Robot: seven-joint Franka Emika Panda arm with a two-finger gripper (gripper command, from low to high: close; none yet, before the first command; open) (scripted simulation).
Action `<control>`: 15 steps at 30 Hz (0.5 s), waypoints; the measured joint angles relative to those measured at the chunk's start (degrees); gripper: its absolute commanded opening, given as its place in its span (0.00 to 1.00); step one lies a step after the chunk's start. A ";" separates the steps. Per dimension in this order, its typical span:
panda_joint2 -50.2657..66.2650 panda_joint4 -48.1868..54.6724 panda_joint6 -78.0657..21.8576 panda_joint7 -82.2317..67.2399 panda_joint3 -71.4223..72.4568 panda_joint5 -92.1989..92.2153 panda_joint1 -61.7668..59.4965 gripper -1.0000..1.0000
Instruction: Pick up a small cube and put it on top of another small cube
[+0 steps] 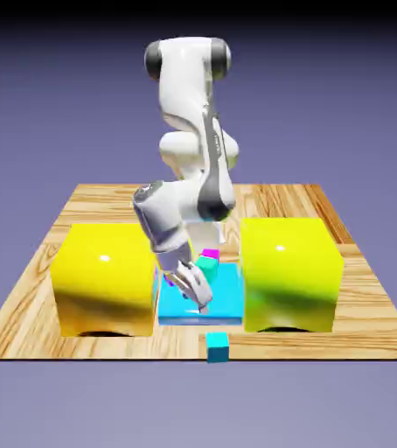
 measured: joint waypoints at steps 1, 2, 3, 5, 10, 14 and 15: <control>2.08 1.34 -1.37 1.66 0.59 1.31 -0.83 0.50; 4.15 2.67 -2.74 3.33 1.19 2.61 -1.65 0.50; 6.23 4.01 -4.11 4.99 1.78 3.92 -2.48 0.50; 9.09 5.85 -6.00 7.28 2.60 5.72 -3.62 0.50; 17.22 7.13 1.48 4.80 3.93 8.05 -1.33 0.00; 13.08 6.48 -2.29 5.99 3.25 6.96 -2.50 0.00; 11.00 6.15 -4.20 6.62 2.91 6.39 -3.08 0.00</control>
